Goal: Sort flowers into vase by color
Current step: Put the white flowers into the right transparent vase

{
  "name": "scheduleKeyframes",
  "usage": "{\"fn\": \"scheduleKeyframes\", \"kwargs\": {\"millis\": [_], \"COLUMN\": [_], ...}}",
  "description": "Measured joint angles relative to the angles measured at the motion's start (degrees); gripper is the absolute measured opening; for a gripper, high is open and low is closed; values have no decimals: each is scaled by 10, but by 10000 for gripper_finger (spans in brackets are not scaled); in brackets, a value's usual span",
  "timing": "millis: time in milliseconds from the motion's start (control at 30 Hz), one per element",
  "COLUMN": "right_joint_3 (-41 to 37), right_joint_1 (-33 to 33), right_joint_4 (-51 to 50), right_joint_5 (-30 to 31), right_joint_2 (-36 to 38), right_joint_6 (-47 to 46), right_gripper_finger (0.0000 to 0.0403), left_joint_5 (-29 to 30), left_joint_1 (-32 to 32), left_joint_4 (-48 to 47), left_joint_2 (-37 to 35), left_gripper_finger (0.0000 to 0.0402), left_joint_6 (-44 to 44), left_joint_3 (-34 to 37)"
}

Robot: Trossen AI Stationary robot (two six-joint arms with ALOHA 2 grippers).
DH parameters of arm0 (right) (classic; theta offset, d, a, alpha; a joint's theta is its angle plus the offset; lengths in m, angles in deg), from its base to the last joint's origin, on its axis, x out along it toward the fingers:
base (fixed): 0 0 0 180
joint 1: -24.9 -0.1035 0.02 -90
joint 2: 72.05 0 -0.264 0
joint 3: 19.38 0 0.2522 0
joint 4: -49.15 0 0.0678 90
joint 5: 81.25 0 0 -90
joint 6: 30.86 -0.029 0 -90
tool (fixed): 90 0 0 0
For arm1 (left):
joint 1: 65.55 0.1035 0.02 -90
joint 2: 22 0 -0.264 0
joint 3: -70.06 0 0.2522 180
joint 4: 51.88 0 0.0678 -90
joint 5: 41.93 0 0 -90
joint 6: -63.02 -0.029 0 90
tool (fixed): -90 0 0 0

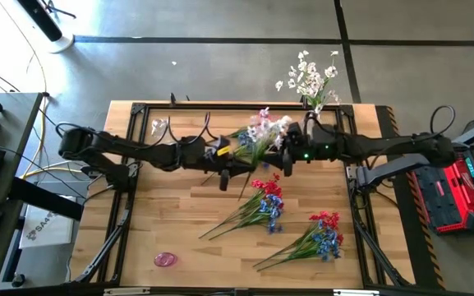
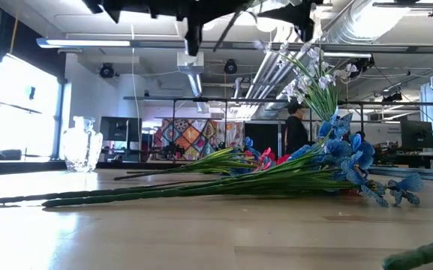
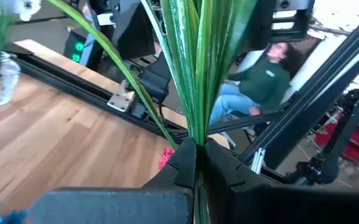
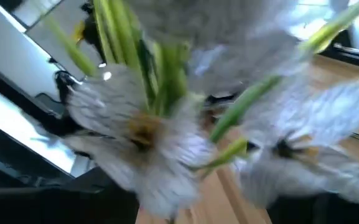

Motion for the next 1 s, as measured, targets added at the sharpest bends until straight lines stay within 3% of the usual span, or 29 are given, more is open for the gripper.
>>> {"fn": "scheduleKeyframes", "kwargs": {"millis": [167, 267, 367, 500, 533, 733, 1000], "right_joint_3": [0, 0, 0, 0, 0, 9, 117], "right_joint_1": [-17, -22, -22, -22, -22, -22, -30], "right_joint_4": [16, 10, 10, 11, 11, -53, -377], "right_joint_5": [3, 19, 21, 27, 29, 96, 298], "right_joint_2": [-6, -6, -5, -5, -5, 4, 53], "right_joint_6": [-6, -6, -1, 26, 33, 38, 54], "right_gripper_finger": [252, 223, 159, 33, 17, 4, 1], "left_joint_5": [-26, -27, -29, -29, -28, -14, -20], "left_joint_1": [7, 7, 7, 7, 7, 15, 26], "left_joint_4": [-2, 1, -1, -8, -10, -54, -232], "left_joint_2": [12, 12, 12, 12, 12, 11, 11], "left_gripper_finger": [0, 0, 0, 1, 3, 35, 79], "left_joint_6": [0, 0, 0, 2, 1, 28, 68], "left_joint_3": [-10, -11, -11, -11, -11, -12, -11]}}
